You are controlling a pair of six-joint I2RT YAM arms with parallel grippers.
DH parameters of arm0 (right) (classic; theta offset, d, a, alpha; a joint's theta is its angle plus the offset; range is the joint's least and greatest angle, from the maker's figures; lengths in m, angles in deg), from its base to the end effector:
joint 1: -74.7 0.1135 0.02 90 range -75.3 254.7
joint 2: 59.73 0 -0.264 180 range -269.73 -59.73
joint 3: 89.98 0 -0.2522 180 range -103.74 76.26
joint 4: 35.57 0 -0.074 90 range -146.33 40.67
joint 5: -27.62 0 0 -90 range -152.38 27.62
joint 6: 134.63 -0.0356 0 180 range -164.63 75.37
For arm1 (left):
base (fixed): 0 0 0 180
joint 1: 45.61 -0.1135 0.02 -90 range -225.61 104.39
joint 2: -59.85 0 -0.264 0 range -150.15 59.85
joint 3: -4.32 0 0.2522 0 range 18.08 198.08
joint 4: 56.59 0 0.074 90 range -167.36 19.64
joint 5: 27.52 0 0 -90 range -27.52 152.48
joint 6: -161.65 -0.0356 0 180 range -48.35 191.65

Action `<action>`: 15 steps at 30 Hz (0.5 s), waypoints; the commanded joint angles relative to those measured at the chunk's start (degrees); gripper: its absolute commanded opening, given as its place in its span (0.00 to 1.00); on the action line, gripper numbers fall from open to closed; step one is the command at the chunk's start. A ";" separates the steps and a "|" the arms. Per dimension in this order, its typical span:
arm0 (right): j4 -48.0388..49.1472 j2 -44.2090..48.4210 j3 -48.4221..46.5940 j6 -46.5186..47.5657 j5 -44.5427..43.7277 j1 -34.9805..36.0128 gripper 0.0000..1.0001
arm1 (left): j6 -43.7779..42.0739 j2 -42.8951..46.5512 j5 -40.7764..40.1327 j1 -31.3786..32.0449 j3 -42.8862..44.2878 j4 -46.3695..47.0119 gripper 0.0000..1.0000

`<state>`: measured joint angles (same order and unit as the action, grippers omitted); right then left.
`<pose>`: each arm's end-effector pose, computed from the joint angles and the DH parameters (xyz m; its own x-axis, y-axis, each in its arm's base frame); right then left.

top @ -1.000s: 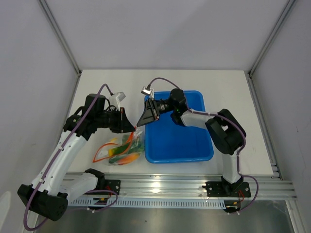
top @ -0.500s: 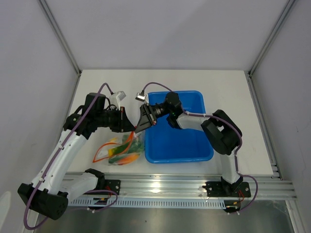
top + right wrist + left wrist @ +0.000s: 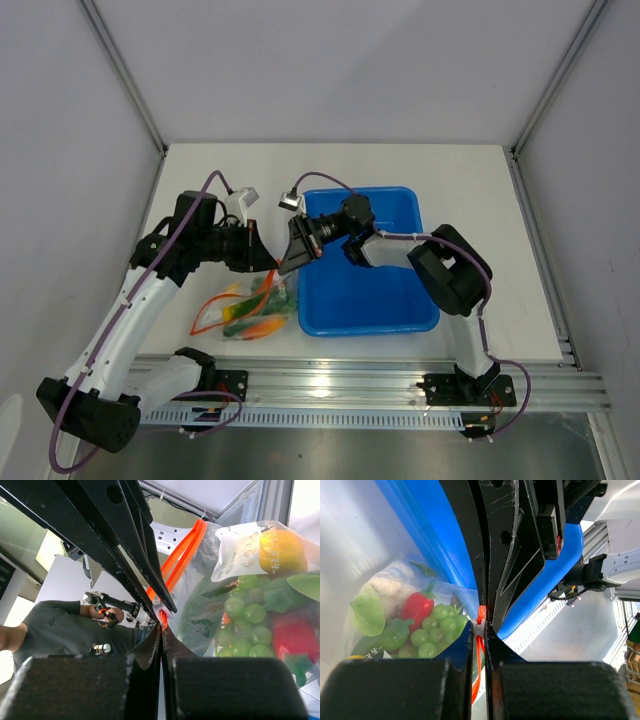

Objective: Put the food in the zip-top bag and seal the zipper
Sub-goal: Zip the zipper food storage bag at the center of the board.

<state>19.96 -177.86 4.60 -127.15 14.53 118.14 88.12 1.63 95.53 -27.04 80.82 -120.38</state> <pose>0.2901 0.3224 0.2419 -0.7641 -0.4143 -0.4945 -0.3843 -0.3234 0.8647 0.1770 -0.0799 0.3429 -0.8269 0.0271 -0.5617 0.4117 0.7096 -0.5718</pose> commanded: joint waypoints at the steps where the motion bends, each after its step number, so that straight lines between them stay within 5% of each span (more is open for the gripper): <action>1: 5.15 0.35 -0.85 -0.80 -2.98 -0.11 0.00 | -0.82 0.03 0.34 -0.11 1.77 0.89 0.00; 5: -0.99 1.84 -0.32 3.67 -6.50 -1.34 0.00 | -0.56 -0.05 0.25 -0.11 1.42 1.15 0.01; 8: -15.82 3.69 -2.25 14.46 -8.43 -1.25 0.00 | -0.39 -0.49 -0.01 -0.11 1.07 1.24 0.01; 12: -47.05 7.29 -7.87 37.98 -11.77 -1.17 0.00 | 0.14 -0.85 -0.10 -0.11 1.16 1.68 0.01; 15: -55.47 8.00 -10.16 43.92 -15.20 -1.52 0.00 | 0.40 -0.85 -0.89 -0.11 1.16 2.12 0.01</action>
<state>-17.80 -173.77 -0.71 -98.87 7.60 117.20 88.10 0.49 92.19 -27.52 80.82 -118.15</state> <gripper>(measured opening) 0.002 0.075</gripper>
